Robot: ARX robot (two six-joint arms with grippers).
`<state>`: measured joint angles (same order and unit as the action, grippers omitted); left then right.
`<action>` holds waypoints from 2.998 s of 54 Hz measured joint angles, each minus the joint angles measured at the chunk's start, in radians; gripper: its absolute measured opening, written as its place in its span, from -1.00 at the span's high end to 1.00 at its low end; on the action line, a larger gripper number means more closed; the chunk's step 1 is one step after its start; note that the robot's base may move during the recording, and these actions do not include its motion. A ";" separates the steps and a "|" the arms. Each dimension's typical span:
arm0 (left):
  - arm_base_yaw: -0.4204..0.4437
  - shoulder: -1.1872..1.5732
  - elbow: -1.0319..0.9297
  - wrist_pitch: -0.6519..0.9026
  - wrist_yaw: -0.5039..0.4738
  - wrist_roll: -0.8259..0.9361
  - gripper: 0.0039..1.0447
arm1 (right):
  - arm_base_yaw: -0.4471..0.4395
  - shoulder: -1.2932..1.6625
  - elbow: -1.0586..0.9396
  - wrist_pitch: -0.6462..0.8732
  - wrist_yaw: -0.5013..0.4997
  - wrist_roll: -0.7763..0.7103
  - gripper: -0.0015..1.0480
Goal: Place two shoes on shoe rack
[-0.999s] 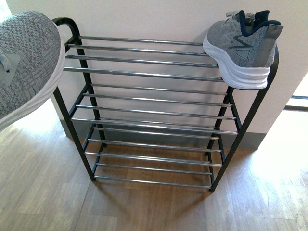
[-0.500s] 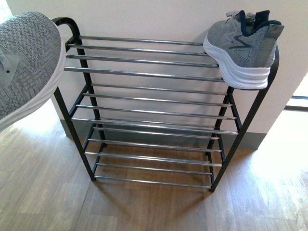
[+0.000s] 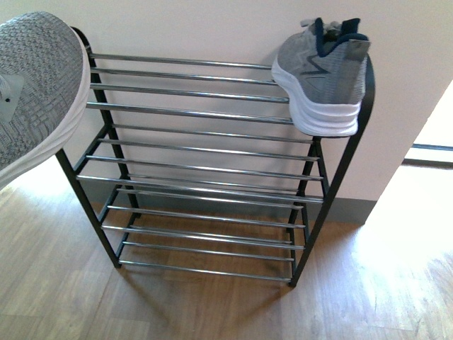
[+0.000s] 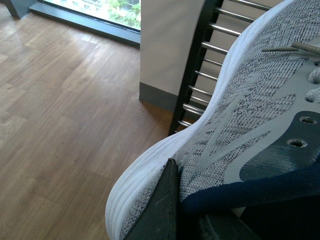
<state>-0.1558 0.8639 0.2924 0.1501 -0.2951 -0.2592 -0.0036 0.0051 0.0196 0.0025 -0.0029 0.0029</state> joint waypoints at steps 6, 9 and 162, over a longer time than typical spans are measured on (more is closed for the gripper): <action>0.000 0.000 0.000 0.000 0.002 0.000 0.98 | 0.000 0.000 0.000 0.000 0.001 0.000 -0.82; 0.000 0.000 0.000 0.000 0.006 0.000 0.98 | 0.000 0.000 0.000 0.000 0.006 0.000 -0.82; -0.264 1.151 1.222 -0.395 -0.027 -0.781 0.98 | 0.002 0.000 0.000 -0.002 0.003 0.000 -0.82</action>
<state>-0.4198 2.0144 1.5143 -0.2451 -0.3225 -1.0401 -0.0017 0.0048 0.0196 0.0006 0.0006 0.0029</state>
